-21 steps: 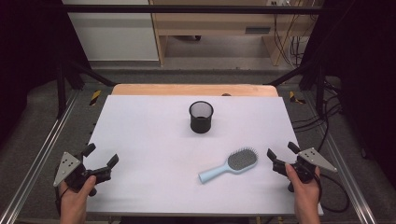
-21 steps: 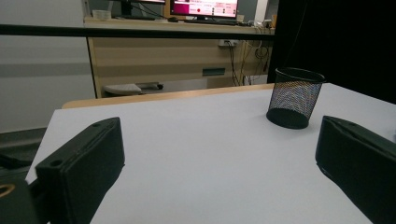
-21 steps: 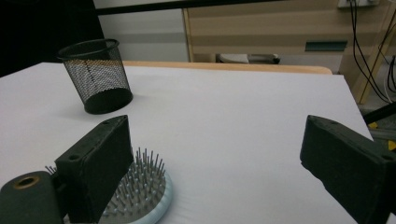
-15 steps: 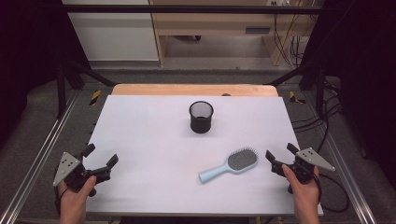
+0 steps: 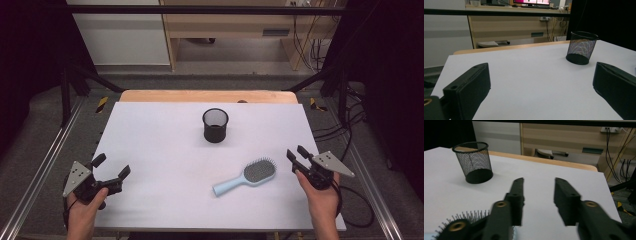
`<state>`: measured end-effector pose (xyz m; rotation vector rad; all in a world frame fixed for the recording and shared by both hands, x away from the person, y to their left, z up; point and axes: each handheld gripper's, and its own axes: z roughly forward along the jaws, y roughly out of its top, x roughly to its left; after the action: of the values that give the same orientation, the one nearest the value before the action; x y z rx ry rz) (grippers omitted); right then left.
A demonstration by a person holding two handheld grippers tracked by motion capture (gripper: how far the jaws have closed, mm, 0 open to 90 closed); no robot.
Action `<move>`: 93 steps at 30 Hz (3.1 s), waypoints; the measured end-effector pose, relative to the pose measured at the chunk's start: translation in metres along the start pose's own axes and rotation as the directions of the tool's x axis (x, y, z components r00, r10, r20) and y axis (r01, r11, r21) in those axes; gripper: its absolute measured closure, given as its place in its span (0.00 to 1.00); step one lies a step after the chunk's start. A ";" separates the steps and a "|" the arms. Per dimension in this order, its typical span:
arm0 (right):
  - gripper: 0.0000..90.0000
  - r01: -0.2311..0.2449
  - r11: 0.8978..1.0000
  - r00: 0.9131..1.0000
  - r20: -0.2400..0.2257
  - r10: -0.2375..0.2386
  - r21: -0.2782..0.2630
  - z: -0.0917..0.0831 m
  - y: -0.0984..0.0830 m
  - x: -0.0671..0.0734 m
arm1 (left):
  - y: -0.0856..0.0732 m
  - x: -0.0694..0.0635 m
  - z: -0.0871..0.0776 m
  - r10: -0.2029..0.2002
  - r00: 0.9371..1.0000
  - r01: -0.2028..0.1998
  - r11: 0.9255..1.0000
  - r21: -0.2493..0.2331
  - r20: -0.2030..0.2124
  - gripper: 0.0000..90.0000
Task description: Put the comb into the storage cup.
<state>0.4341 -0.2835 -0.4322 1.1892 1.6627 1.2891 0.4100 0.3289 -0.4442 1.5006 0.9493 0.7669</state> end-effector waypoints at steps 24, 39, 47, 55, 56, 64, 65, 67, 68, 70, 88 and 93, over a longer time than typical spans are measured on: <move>1.00 -0.012 0.955 0.999 -0.046 0.027 0.296 0.054 -0.026 -0.009 | 0.001 -0.002 0.003 -0.018 1.000 0.018 1.000 -0.006 0.013 0.03; 1.00 0.012 0.932 0.997 -0.079 0.017 0.363 0.064 -0.033 -0.006 | 0.000 -0.002 0.004 -0.027 1.000 0.027 1.000 0.001 0.013 0.03; 1.00 0.032 0.923 0.993 -0.116 0.014 0.383 0.067 -0.033 -0.002 | 0.000 -0.003 0.005 -0.019 1.000 0.019 1.000 0.002 0.018 0.03; 1.00 0.036 0.909 0.990 -0.141 0.025 0.414 0.068 -0.035 0.003 | 0.000 -0.004 0.007 -0.020 1.000 0.020 1.000 0.007 0.021 0.03; 1.00 0.043 0.908 0.991 -0.135 0.015 0.418 0.067 -0.035 0.004 | 0.000 -0.004 0.007 -0.020 1.000 0.020 1.000 0.005 0.019 0.03; 1.00 0.046 0.891 0.991 -0.132 0.015 0.451 0.064 -0.033 0.018 | 0.000 -0.003 0.008 -0.019 1.000 0.019 1.000 0.012 0.013 0.03; 1.00 0.044 0.889 0.991 -0.131 0.018 0.456 0.064 -0.032 0.021 | 0.000 -0.003 0.008 -0.018 1.000 0.018 1.000 0.015 0.011 0.03; 1.00 0.049 0.885 0.991 -0.131 0.013 0.463 0.062 -0.032 0.025 | -0.001 -0.004 0.009 -0.018 1.000 0.018 1.000 0.019 0.011 0.03; 1.00 0.056 0.883 0.991 -0.131 0.006 0.466 0.061 -0.032 0.026 | -0.001 -0.004 0.009 -0.018 1.000 0.018 1.000 0.019 0.011 0.03; 1.00 0.054 0.879 0.991 -0.130 0.009 0.473 0.058 -0.032 0.028 | -0.001 -0.004 0.009 -0.014 1.000 0.014 1.000 0.021 0.011 0.03; 1.00 0.102 0.868 0.983 -0.185 -0.012 0.487 0.053 -0.031 0.052 | 0.000 -0.004 0.011 0.003 1.000 -0.003 0.999 0.042 -0.008 0.04; 1.00 0.130 0.863 0.976 -0.216 -0.026 0.488 0.053 -0.029 0.065 | -0.002 -0.005 0.011 0.001 1.000 0.000 0.998 0.062 -0.009 0.04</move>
<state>0.4546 -0.2080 -0.4738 1.2925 2.2680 0.9762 0.4166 0.3192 -0.4472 1.5525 0.9874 0.7507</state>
